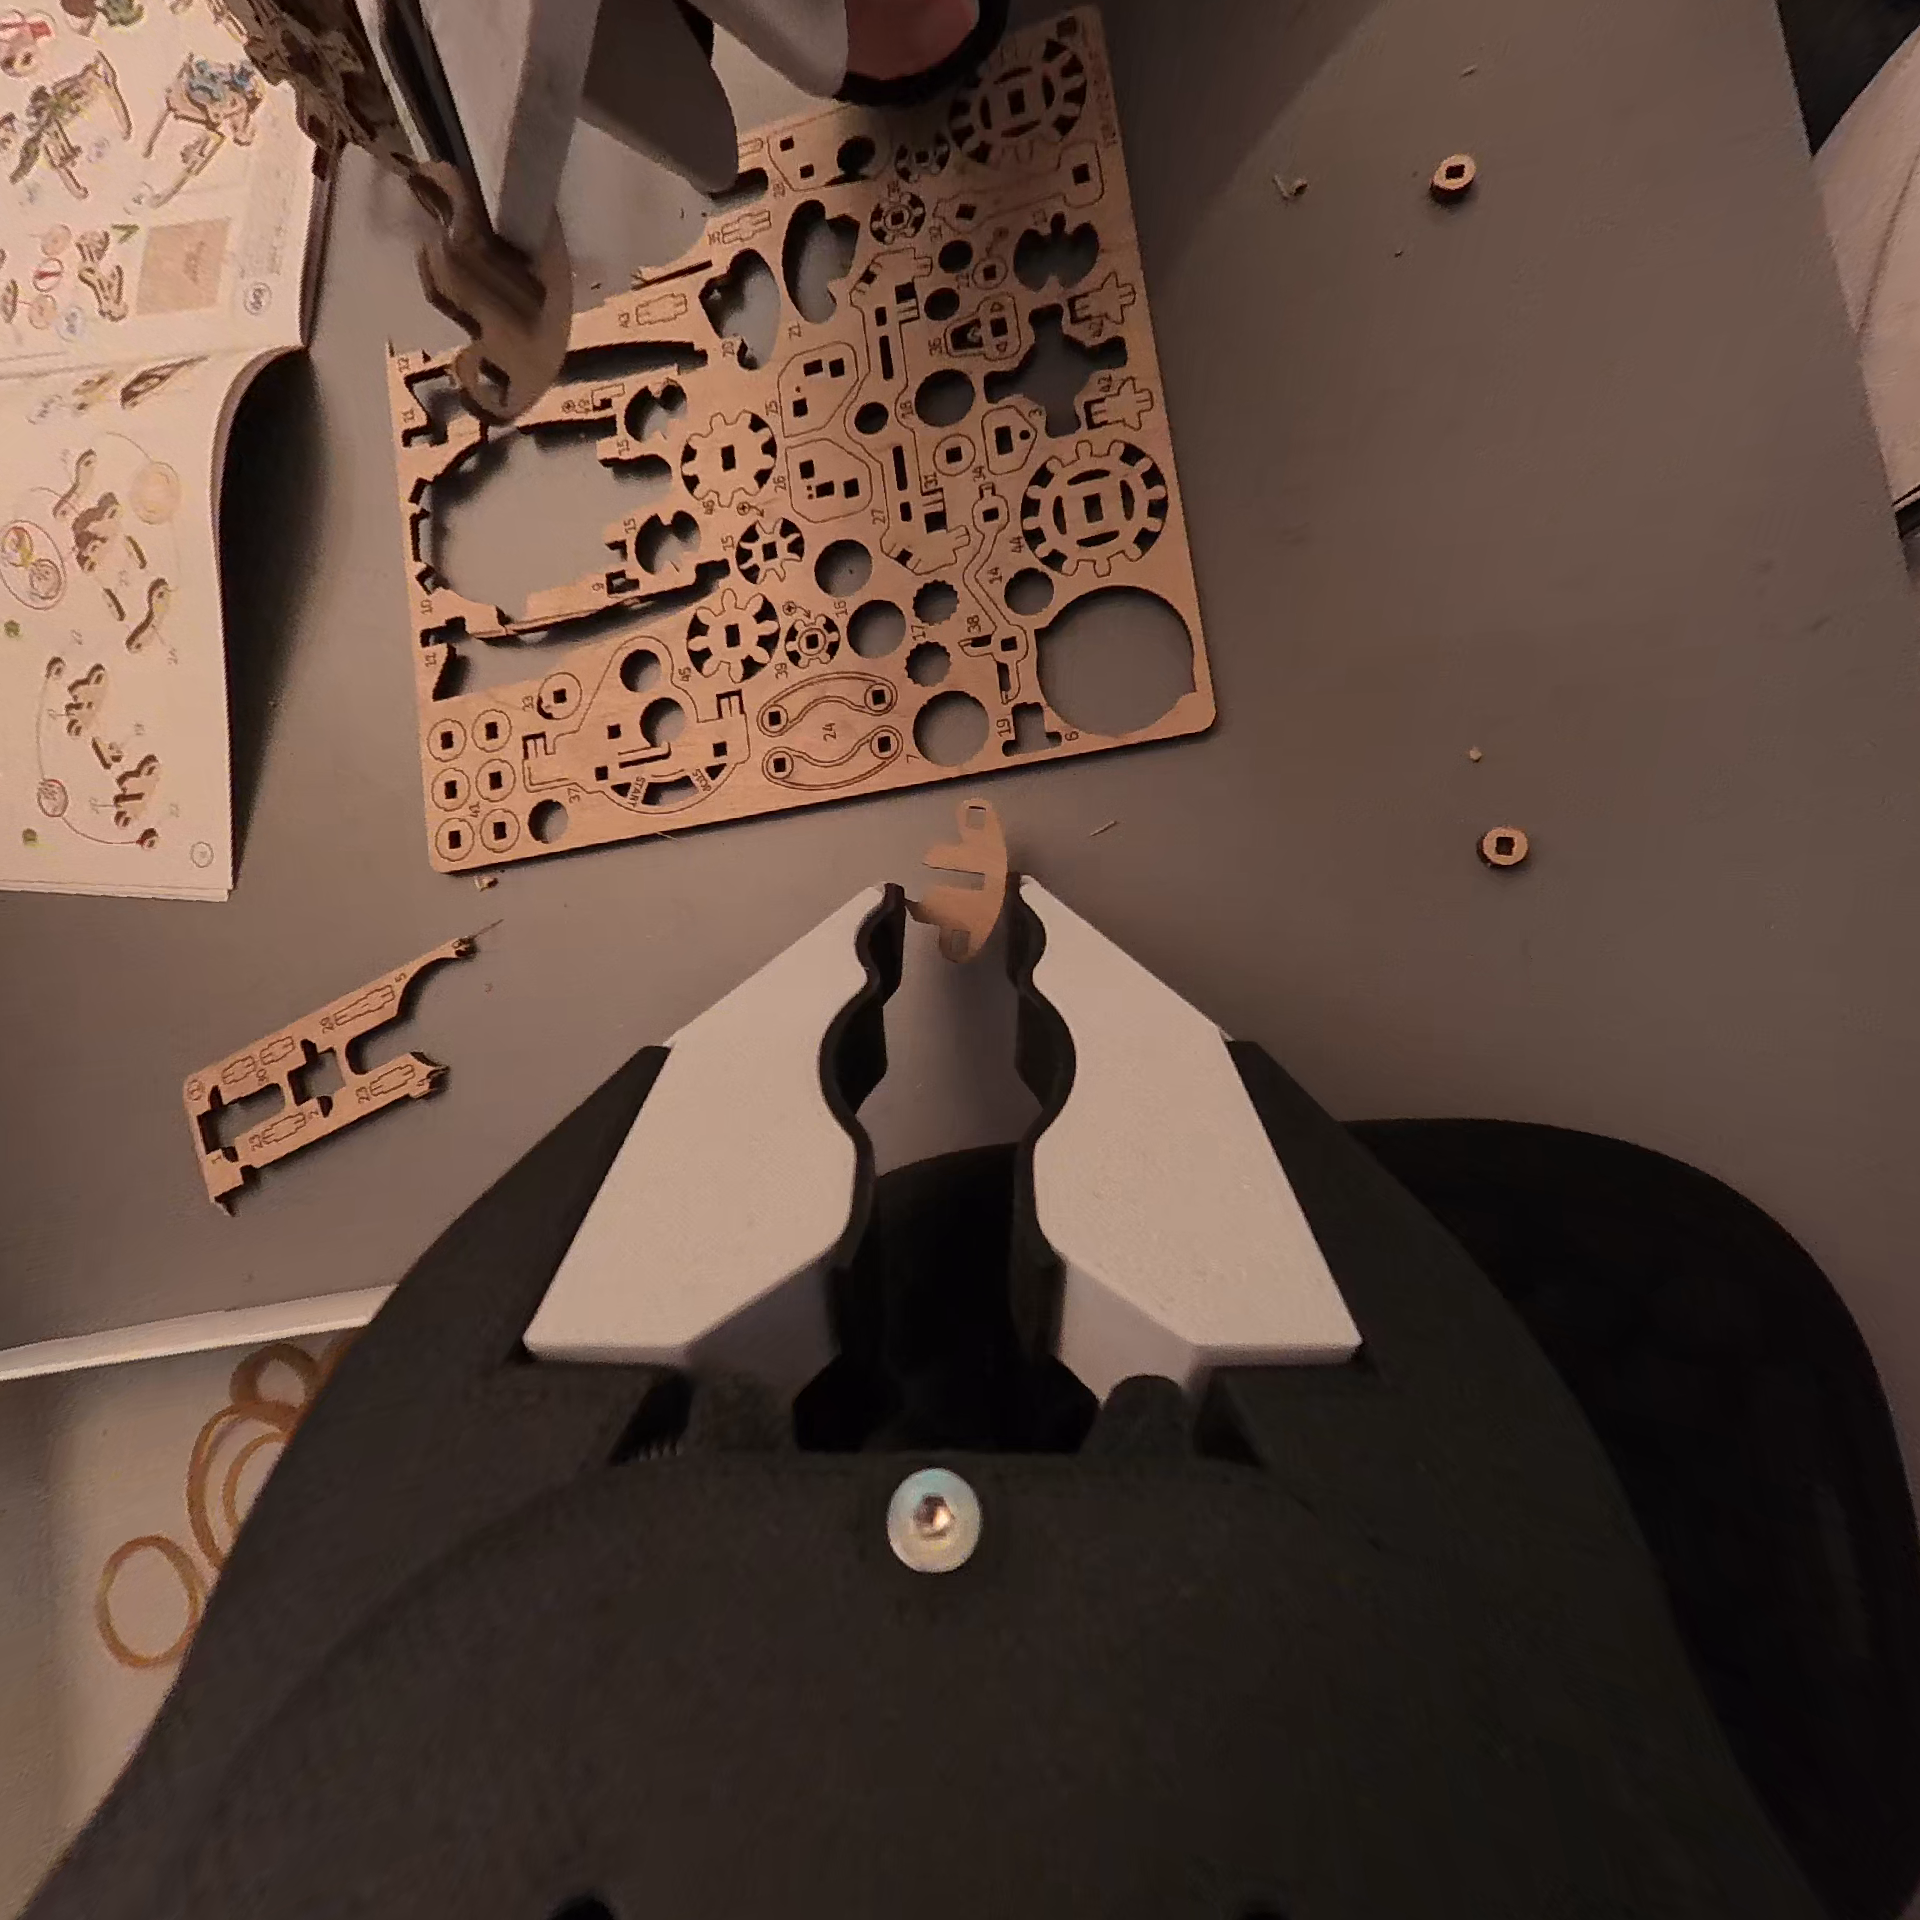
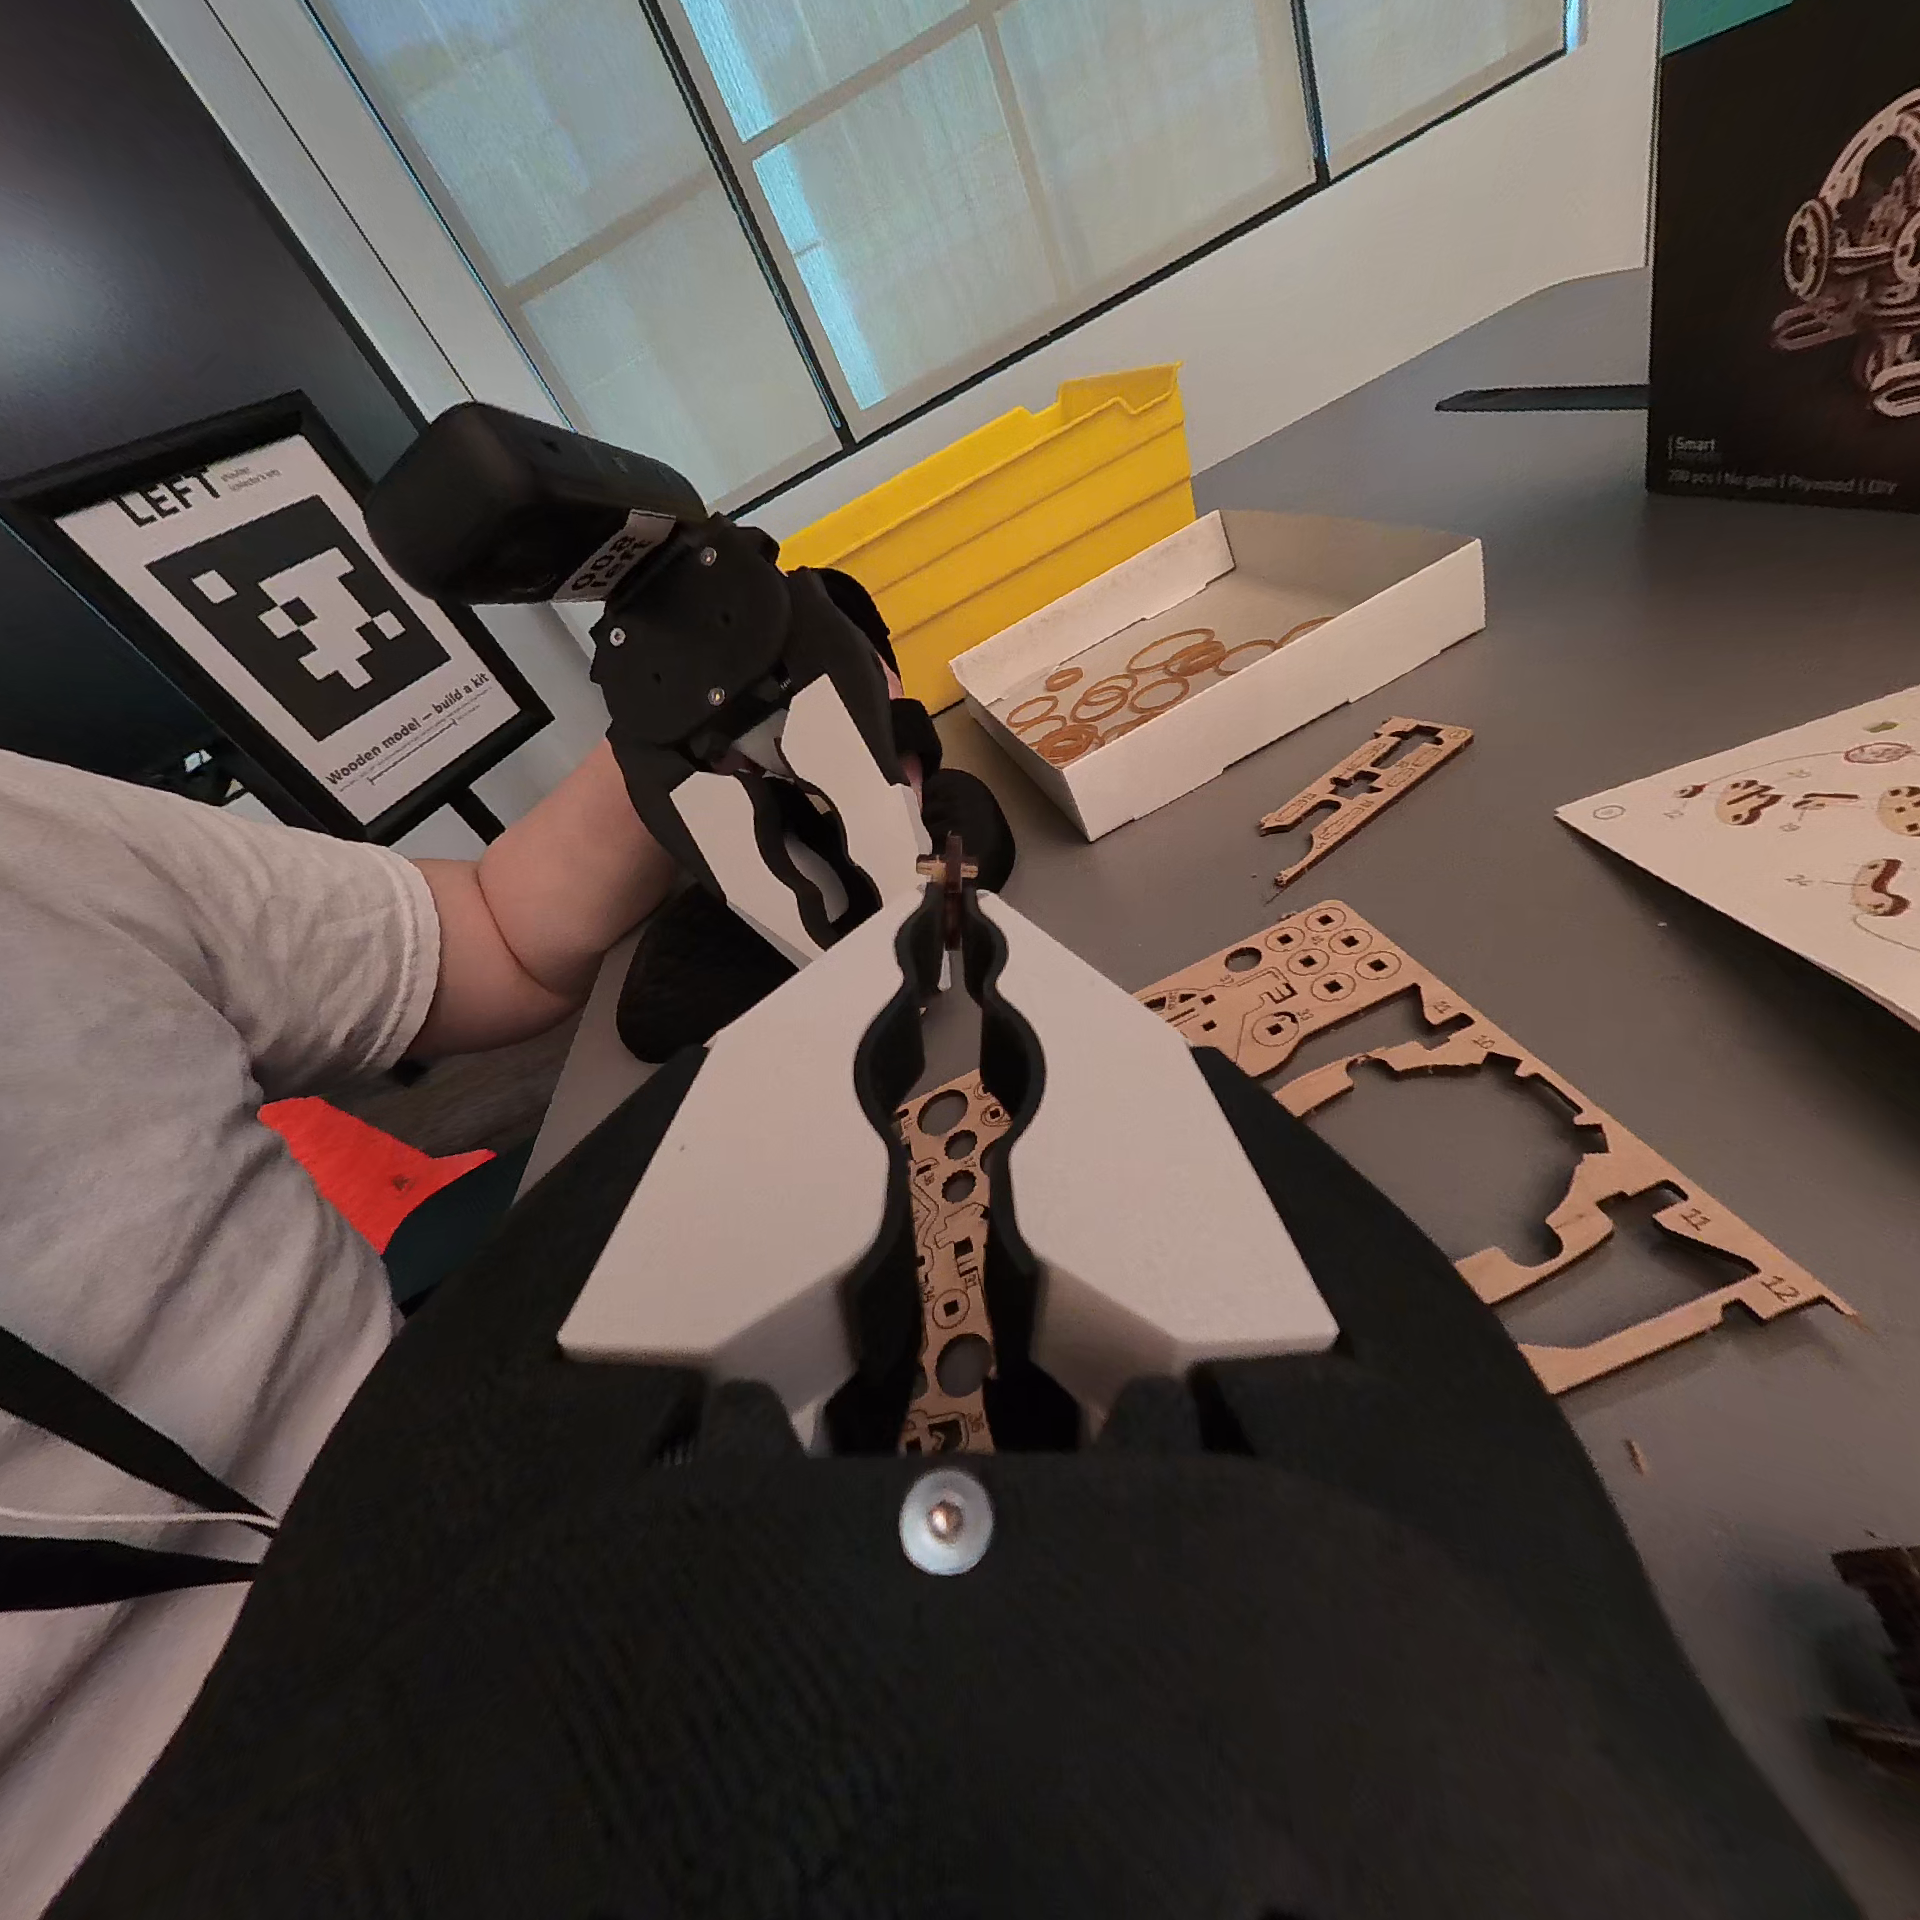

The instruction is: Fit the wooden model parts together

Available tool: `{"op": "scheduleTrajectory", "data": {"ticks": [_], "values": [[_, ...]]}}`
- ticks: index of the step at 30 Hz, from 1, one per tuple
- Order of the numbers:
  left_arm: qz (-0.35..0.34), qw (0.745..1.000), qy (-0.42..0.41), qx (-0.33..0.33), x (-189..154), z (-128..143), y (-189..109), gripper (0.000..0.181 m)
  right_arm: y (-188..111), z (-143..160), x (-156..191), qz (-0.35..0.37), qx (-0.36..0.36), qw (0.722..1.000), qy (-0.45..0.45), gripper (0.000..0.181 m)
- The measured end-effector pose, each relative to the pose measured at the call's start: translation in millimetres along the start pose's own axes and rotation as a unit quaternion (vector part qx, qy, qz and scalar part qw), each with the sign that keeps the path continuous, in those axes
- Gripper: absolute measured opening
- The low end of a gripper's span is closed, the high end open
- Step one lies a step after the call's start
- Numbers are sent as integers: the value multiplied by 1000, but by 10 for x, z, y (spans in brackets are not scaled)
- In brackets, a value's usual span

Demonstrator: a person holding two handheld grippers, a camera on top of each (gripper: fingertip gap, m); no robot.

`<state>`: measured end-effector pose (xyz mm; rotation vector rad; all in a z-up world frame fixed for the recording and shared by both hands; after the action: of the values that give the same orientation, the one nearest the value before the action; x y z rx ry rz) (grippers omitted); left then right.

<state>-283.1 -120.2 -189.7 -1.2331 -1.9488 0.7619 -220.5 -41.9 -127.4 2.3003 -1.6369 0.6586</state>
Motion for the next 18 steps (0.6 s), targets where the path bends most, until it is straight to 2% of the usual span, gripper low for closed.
{"op": "scheduleTrajectory", "data": {"ticks": [18], "values": [[-9,1000,0,-1,22,0,-28,18,2,8,-3,2,3,1000,-1,0]]}}
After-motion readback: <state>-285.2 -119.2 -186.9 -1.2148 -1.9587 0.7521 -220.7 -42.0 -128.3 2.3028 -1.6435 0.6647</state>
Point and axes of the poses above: each gripper's, where its closed fingertips meet, y out along the fingers, z out of its underside, x = y × z across the jaws, the point moved 2 cm from there along -y, back along the fingers, and after that the axes turned 5 degrees about y, right-handed, at the moved point
